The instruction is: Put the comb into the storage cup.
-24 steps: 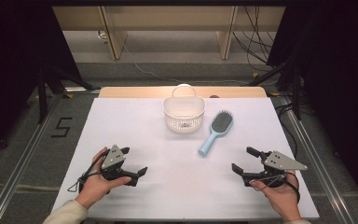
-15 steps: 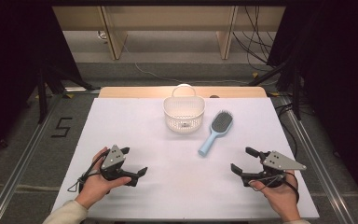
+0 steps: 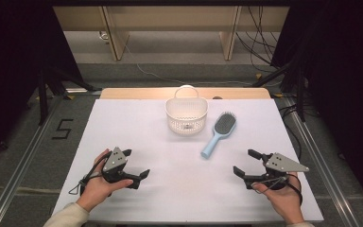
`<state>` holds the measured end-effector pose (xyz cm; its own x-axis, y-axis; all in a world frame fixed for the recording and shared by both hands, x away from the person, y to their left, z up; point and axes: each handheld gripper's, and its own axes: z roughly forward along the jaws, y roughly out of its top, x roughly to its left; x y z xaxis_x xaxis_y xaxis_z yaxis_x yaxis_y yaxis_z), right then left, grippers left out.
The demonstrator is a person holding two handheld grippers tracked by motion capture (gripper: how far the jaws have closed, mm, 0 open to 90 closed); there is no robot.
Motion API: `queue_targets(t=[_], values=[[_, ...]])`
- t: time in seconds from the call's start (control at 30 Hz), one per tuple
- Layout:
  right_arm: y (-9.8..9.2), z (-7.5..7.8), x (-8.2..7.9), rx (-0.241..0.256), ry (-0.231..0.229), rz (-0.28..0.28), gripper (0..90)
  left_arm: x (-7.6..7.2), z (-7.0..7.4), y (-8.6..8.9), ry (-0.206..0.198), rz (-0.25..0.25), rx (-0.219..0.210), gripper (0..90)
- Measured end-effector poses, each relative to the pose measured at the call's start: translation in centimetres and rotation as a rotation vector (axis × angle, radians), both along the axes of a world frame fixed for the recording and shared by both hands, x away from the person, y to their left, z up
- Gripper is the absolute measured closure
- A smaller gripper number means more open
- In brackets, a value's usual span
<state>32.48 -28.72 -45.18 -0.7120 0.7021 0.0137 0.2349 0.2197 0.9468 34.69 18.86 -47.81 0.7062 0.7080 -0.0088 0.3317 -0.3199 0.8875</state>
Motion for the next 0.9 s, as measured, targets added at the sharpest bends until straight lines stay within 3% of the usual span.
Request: queue_targets(t=[0.4, 0.43, 0.47, 0.5, 0.53, 0.57, 0.6, 0.67, 0.7, 0.73, 0.77, 0.87, 0.9], values=[[1.5, 0.3, 1.1, 0.001, -0.009, 0.021, 17.2, 0.1, -0.1, -0.1, 0.0, -0.004, 0.008, 0.0], [2.2, 0.4, 1.6, -0.024, -0.015, 0.027, 22.7, 0.1, -0.1, -0.1, 0.001, -0.003, 0.007, 0.0], [2.2, 0.4, 1.6, -0.024, -0.015, 0.027, 22.7, 0.1, -0.1, -0.1, 0.001, -0.004, 0.007, 0.0], [2.9, 0.6, 2.1, -0.051, -0.021, 0.03, 32.1, 0.1, -0.1, -0.1, 0.003, -0.003, 0.007, 0.0], [2.9, 0.6, 2.1, -0.051, -0.021, 0.03, 32.1, 0.1, -0.1, -0.1, 0.003, -0.003, 0.007, 0.0], [3.7, 0.7, 2.7, -0.071, -0.015, 0.04, 40.5, 0.1, -0.1, -0.1, 0.003, -0.003, 0.007, 0.0], [3.7, 0.7, 2.7, -0.071, -0.015, 0.04, 40.5, 0.1, -0.1, -0.1, 0.003, -0.003, 0.007, 0.0], [5.0, 0.9, 3.9, -0.098, -0.004, 0.074, 57.0, 0.1, -0.1, -0.1, 0.003, -0.002, 0.006, 0.0], [5.0, 0.9, 3.9, -0.098, -0.004, 0.074, 57.0, 0.1, -0.1, -0.1, 0.003, -0.002, 0.006, 0.0], [5.5, 1.0, 4.4, -0.099, 0.004, 0.097, 61.8, 0.1, -0.1, -0.1, 0.006, -0.001, 0.007, 0.0], [6.4, 1.1, 5.3, -0.116, 0.028, 0.112, 73.6, 0.1, -0.1, -0.1, 0.006, -0.001, 0.007, 0.0], [7.2, 1.2, 6.1, -0.15, 0.049, 0.12, 79.9, 0.1, -0.1, -0.1, 0.007, -0.003, 0.005, 0.0], [8.2, 1.1, 7.0, -0.184, 0.078, 0.114, 87.9, 0.1, -0.1, -0.1, 0.007, -0.003, 0.004, 0.0]])
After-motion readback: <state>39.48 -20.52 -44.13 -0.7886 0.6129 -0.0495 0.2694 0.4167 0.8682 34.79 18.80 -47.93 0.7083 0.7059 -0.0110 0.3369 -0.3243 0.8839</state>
